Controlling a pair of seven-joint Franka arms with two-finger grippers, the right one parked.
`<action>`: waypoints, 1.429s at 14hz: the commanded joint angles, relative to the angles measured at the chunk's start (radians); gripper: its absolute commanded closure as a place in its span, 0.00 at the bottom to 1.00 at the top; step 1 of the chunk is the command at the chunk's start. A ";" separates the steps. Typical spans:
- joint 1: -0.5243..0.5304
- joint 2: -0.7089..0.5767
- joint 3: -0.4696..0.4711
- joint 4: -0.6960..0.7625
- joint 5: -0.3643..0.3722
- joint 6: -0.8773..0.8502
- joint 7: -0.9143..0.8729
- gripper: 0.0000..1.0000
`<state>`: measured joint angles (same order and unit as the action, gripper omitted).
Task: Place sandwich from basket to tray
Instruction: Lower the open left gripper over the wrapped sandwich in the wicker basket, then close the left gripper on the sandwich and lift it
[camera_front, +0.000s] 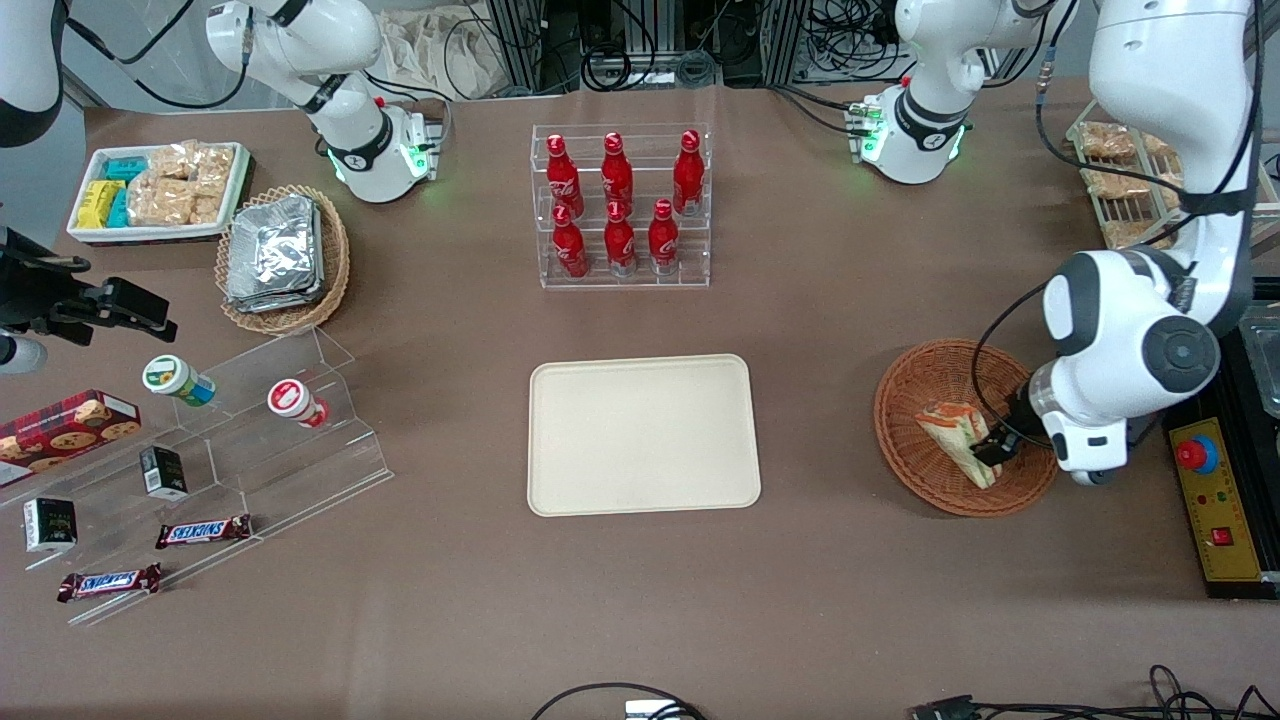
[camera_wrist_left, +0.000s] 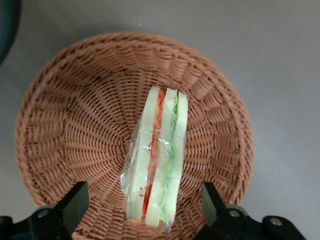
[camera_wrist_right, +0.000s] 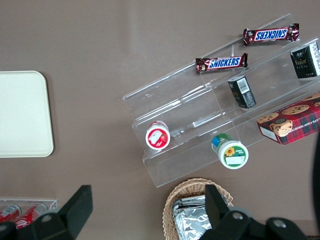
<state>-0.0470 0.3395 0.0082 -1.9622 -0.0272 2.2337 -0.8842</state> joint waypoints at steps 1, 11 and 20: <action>-0.005 -0.001 -0.004 -0.029 -0.007 0.030 -0.022 0.00; -0.002 0.064 -0.025 -0.027 0.000 0.086 -0.002 0.29; 0.003 0.064 -0.024 0.188 -0.002 -0.195 0.171 1.00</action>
<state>-0.0421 0.4024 -0.0149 -1.8751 -0.0303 2.1380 -0.7672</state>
